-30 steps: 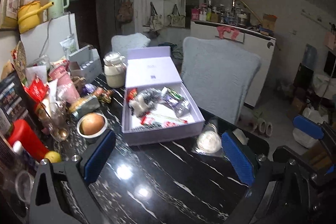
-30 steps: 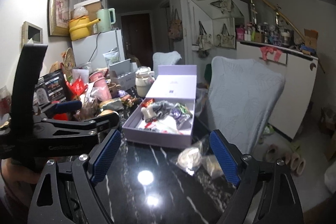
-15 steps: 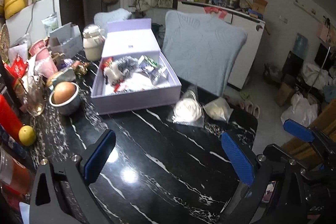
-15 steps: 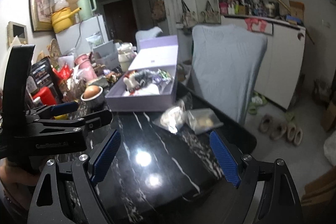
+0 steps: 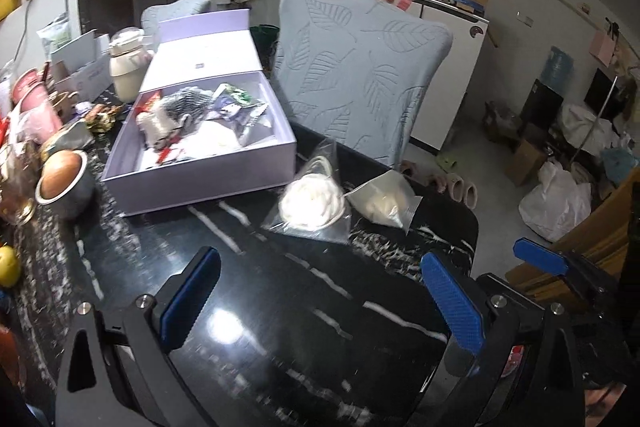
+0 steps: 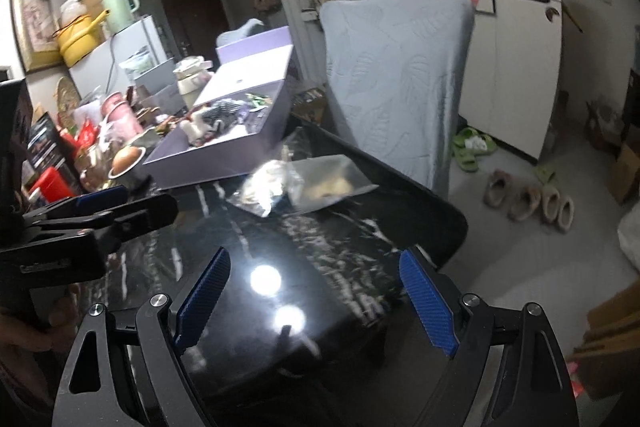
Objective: Organize soft objects
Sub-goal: 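Reach the left tool to the beige-filled zip bag and grasp it, then grasp the white-coil zip bag with the right tool while the left tool holds the beige bag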
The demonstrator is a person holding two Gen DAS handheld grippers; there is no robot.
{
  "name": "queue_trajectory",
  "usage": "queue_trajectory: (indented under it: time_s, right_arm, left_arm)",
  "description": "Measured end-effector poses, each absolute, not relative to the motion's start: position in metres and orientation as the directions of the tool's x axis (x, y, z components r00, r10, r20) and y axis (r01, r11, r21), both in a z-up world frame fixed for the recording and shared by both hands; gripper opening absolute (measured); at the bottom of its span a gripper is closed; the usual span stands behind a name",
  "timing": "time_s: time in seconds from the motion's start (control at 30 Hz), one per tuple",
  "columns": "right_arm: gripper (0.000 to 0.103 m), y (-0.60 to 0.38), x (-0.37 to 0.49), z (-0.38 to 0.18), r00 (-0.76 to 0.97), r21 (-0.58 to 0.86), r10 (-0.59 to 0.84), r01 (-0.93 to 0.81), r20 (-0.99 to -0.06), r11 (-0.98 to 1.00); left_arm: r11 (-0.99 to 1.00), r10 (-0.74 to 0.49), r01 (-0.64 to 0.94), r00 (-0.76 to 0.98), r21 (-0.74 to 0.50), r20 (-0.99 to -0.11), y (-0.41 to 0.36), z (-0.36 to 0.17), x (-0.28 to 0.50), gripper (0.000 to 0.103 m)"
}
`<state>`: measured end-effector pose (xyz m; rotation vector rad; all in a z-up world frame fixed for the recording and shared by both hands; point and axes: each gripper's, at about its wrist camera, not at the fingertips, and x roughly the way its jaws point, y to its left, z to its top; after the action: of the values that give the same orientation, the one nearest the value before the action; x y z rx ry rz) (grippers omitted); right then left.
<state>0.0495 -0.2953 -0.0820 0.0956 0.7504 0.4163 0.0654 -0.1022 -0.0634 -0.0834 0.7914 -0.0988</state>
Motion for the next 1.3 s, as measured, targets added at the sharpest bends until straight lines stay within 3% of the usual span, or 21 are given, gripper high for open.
queue_trajectory:
  time_s: [0.77, 0.9, 0.97, 1.03, 1.1, 1.13, 1.2, 1.3]
  right_arm:
    - [0.087, -0.352, 0.147, -0.111, 0.618, 0.159, 0.251, -0.201, -0.745, 0.967]
    - [0.087, -0.365, 0.153, -0.119, 0.608, 0.177, 0.23, -0.148, -0.76, 0.973]
    - [0.087, -0.369, 0.155, -0.122, 0.604, 0.174, 0.22, -0.135, -0.766, 0.975]
    - [0.087, -0.37, 0.155, -0.123, 0.602, 0.169, 0.213, -0.13, -0.769, 0.977]
    - [0.088, -0.371, 0.155, -0.123, 0.6, 0.167, 0.212, -0.13, -0.772, 0.977]
    - [0.088, -0.372, 0.155, -0.124, 0.599, 0.166, 0.211, -0.129, -0.773, 0.978]
    - [0.088, -0.372, 0.155, -0.123, 0.599, 0.168, 0.211, -0.129, -0.772, 0.977]
    - [0.088, -0.37, 0.155, -0.121, 0.602, 0.174, 0.217, -0.129, -0.768, 0.976]
  left_arm:
    - [0.963, -0.233, 0.244, 0.557, -0.111, -0.798, -0.174, -0.111, 0.186, 0.101]
    - [0.959, -0.21, 0.276, 0.535, -0.066, -0.819, -0.185, -0.123, 0.191, 0.089]
    - [0.957, -0.198, 0.286, 0.517, -0.049, -0.833, -0.19, -0.13, 0.194, 0.088]
    - [0.957, -0.191, 0.285, 0.508, -0.045, -0.84, -0.192, -0.135, 0.194, 0.08]
    - [0.96, -0.174, 0.278, 0.5, -0.033, -0.848, -0.193, -0.14, 0.195, 0.059]
    - [0.961, -0.168, 0.274, 0.496, -0.03, -0.852, -0.193, -0.141, 0.196, 0.059]
    - [0.961, -0.176, 0.274, 0.504, -0.037, -0.845, -0.19, -0.141, 0.194, 0.046]
    - [0.963, -0.191, 0.266, 0.527, -0.053, -0.828, -0.182, -0.133, 0.187, 0.046]
